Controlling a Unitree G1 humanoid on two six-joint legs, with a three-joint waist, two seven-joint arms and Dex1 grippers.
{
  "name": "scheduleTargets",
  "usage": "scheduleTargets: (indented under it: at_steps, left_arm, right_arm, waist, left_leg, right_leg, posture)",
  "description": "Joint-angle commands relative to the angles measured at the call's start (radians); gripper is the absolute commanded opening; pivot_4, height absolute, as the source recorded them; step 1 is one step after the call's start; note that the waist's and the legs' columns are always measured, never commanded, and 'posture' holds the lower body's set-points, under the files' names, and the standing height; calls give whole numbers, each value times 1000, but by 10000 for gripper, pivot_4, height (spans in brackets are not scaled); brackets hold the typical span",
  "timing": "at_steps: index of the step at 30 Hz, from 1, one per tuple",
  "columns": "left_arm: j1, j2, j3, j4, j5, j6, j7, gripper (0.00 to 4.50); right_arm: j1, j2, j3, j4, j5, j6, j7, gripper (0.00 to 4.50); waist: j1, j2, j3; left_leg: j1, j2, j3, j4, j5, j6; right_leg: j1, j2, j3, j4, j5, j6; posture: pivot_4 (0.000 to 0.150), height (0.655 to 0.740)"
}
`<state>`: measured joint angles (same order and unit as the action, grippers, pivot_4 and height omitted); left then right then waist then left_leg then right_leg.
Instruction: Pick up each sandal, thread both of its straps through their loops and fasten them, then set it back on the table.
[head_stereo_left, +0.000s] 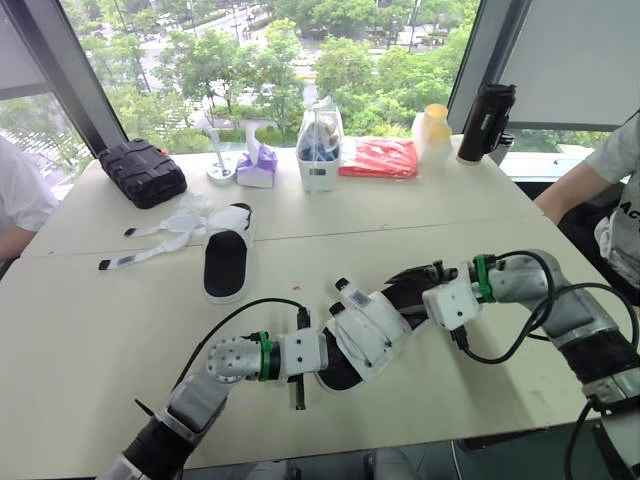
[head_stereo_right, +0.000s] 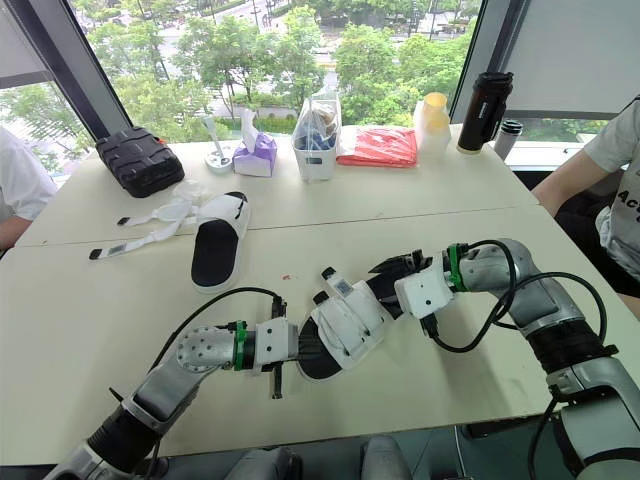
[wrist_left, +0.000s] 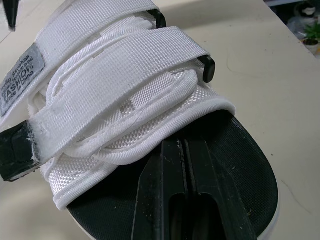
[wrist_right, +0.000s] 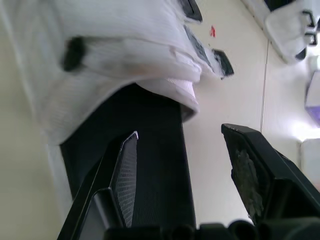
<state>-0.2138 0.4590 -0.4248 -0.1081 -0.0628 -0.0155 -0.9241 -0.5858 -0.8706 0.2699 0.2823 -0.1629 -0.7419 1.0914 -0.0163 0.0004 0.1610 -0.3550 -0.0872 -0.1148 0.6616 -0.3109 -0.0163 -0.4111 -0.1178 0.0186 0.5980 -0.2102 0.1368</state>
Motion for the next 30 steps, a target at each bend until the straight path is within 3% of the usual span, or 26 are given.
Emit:
scheduleTargets:
  at_steps: [1,11,16,29,30]
  left_arm:
    - [41,68,87,-81,-71,78,-26,0]
    - [126,218,251,-312,-296,335,-86,0]
    - [171,252,323,-328,-325,365,-62,0]
    - [229,268,393,-310,-318,349,-26,0]
    - [230,269,390,-308,-313,344,-25,0]
  right_arm:
    - [7,-1,-30,16,-47,-184,-104,28684]
    - [-88,75,38,171,-207,-537,-299,28684]
    - [-135,121,58,198,-280,-642,-379,44752]
    - [-171,186,153,222,-440,-813,-491,44752]
    - [-176,188,150,233,-451,-811,-500,42376]
  waist:
    - [-1,-1,1]
    - [1,-1,11]
    - [-1,0,14]
    - [-4,-1,15]
    - [-4,-1,15]
  left_leg:
    - [0,0,0,0,0,0]
    - [-1,0,0,0,0,0]
    - [-1,0,0,-1,0,0]
    - [-1,0,0,-1,1,-1]
    - [-1,0,0,-2,1,-1]
  right_leg:
    - [0,0,0,0,0,0]
    - [-1,1,1,0,0,0]
    - [-2,1,1,0,0,-1]
    - [-3,1,2,1,-2,-4]
    - [-3,2,2,1,-2,-4]
  posture:
    - [1500,7400]
    - [1500,7400]
    - [1500,7400]
    - [1500,7400]
    - [1500,7400]
